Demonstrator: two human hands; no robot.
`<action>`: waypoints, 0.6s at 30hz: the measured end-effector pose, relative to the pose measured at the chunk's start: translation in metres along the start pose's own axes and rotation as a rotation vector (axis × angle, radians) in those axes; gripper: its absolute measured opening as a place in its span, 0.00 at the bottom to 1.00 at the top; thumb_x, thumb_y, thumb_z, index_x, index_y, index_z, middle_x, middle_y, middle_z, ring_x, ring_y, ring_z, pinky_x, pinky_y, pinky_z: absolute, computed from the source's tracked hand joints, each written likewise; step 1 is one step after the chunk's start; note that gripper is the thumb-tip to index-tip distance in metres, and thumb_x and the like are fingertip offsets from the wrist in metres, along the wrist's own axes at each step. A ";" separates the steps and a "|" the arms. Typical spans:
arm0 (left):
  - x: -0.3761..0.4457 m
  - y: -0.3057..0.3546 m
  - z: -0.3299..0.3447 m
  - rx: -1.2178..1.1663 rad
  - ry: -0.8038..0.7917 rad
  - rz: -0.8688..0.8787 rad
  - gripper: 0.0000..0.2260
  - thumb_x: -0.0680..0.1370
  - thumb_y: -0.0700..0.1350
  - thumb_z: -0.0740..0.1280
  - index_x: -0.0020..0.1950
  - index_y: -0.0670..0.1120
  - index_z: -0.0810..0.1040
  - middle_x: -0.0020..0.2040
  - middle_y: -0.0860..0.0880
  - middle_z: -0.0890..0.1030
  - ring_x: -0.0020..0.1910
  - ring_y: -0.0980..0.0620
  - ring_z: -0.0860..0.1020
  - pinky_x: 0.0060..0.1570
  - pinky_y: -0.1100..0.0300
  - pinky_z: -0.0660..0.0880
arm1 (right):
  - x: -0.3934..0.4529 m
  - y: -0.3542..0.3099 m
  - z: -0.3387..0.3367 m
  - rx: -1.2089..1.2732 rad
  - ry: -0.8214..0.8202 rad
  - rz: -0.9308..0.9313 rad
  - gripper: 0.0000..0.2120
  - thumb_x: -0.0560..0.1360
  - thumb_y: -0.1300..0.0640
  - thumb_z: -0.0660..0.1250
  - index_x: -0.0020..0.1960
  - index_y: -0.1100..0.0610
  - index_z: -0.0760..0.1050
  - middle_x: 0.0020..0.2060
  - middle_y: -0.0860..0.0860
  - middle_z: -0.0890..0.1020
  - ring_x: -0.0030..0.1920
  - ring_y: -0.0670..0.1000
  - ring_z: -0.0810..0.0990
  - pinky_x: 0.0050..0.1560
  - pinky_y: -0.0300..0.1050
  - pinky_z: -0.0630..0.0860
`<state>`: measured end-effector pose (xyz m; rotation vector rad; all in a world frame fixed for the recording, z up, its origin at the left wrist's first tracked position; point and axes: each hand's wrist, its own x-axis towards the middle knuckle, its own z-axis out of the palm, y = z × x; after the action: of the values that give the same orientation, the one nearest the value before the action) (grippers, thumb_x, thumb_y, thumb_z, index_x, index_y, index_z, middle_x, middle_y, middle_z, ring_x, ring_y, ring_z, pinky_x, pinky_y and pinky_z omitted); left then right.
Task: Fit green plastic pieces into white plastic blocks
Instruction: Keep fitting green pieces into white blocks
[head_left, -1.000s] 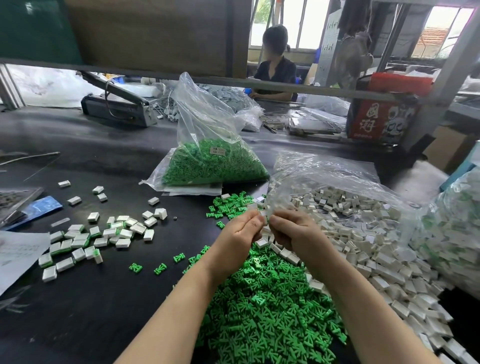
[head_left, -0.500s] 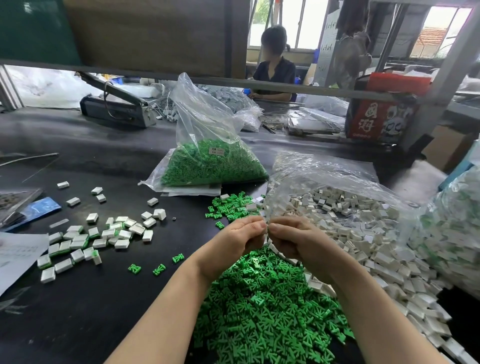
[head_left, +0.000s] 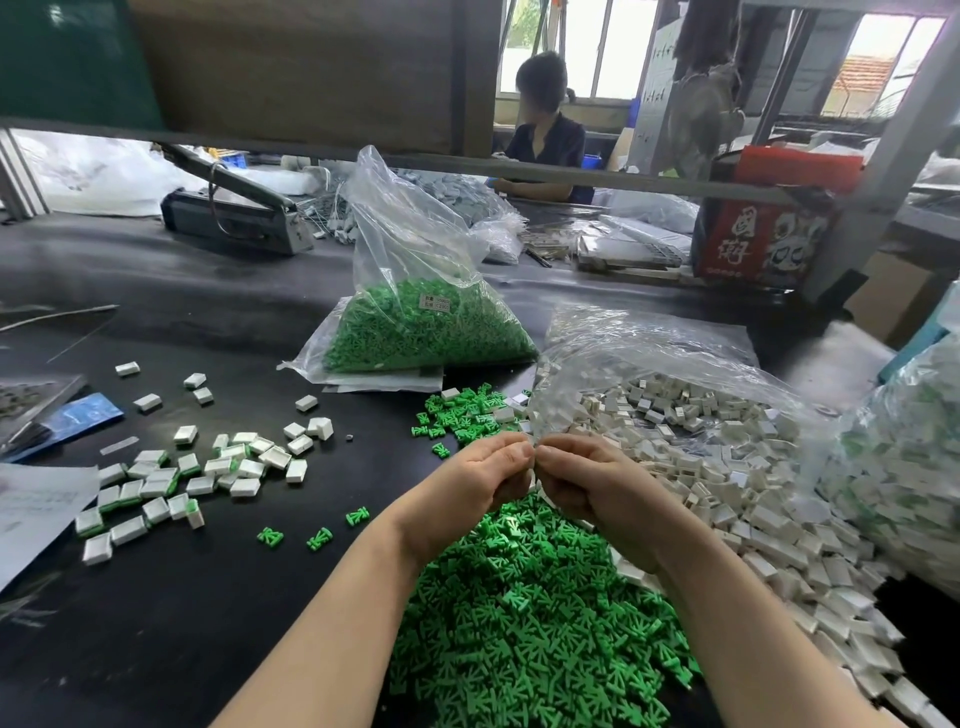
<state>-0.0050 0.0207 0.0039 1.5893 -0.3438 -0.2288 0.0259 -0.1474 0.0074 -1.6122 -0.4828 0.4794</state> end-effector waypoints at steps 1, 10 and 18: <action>0.000 0.001 0.001 -0.013 0.001 0.002 0.12 0.85 0.41 0.54 0.43 0.48 0.71 0.31 0.59 0.68 0.30 0.62 0.66 0.33 0.72 0.66 | -0.001 0.000 0.001 0.020 -0.007 -0.008 0.09 0.80 0.56 0.63 0.47 0.61 0.76 0.30 0.47 0.68 0.28 0.43 0.63 0.28 0.35 0.59; 0.000 0.003 0.005 -0.130 0.037 0.016 0.12 0.85 0.40 0.53 0.47 0.47 0.73 0.31 0.61 0.72 0.31 0.65 0.71 0.36 0.74 0.71 | -0.003 -0.005 0.006 0.004 0.054 -0.044 0.10 0.80 0.55 0.62 0.46 0.63 0.73 0.30 0.48 0.67 0.30 0.45 0.62 0.31 0.41 0.56; -0.003 0.006 0.006 -0.137 0.068 0.021 0.13 0.85 0.40 0.53 0.43 0.47 0.72 0.31 0.59 0.72 0.29 0.64 0.70 0.33 0.74 0.69 | 0.000 -0.004 0.008 -0.184 0.103 -0.087 0.13 0.82 0.59 0.60 0.47 0.69 0.71 0.29 0.47 0.68 0.30 0.44 0.64 0.30 0.37 0.61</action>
<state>-0.0108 0.0158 0.0095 1.4540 -0.2858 -0.1780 0.0209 -0.1402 0.0106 -1.7741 -0.5293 0.2915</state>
